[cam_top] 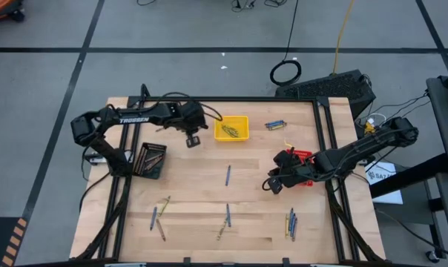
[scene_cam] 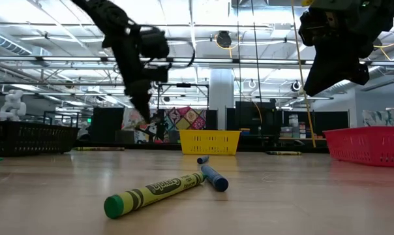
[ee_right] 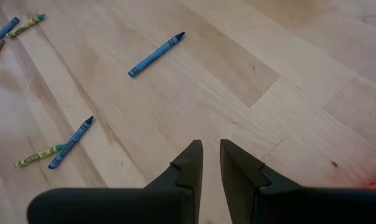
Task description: Sort crayons
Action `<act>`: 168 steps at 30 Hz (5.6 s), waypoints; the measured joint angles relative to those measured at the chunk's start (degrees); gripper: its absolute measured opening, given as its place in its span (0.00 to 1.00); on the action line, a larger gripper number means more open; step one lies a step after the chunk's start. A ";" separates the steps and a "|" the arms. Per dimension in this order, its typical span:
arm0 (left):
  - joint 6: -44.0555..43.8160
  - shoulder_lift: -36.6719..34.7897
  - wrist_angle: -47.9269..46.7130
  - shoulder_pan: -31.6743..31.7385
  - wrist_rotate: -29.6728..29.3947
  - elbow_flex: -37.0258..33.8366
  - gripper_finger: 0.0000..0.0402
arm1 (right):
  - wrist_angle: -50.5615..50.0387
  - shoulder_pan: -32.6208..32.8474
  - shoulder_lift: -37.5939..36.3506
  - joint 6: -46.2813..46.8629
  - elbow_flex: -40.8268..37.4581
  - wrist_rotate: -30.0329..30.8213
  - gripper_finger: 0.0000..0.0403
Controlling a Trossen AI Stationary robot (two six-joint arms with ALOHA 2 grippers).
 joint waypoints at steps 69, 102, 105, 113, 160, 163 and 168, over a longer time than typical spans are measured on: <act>1.59 16.61 24.91 -1.22 12.44 9.95 0.16 | -0.18 0.00 -0.02 -1.38 0.00 -0.09 0.10; 4.60 16.41 -27.02 -13.84 9.47 23.21 0.16 | 0.50 7.82 1.21 15.86 3.21 -9.44 0.10; 4.56 16.41 -29.01 -14.82 9.16 23.20 0.16 | 0.53 10.36 3.38 20.08 3.21 -9.44 0.10; 3.05 16.41 -32.31 -15.99 6.34 23.20 0.16 | 0.50 15.20 10.03 31.10 3.21 -9.53 0.10; 6.45 16.44 -32.40 -16.11 6.17 23.15 0.16 | -6.49 23.21 19.02 63.68 3.21 -18.47 0.32; 6.34 16.44 -32.37 -16.08 6.17 23.15 0.16 | -6.45 22.93 19.19 63.39 3.21 -18.21 0.32; 6.05 16.44 -32.33 -16.09 6.17 23.15 0.16 | -6.36 22.95 19.19 64.96 3.21 -18.29 0.32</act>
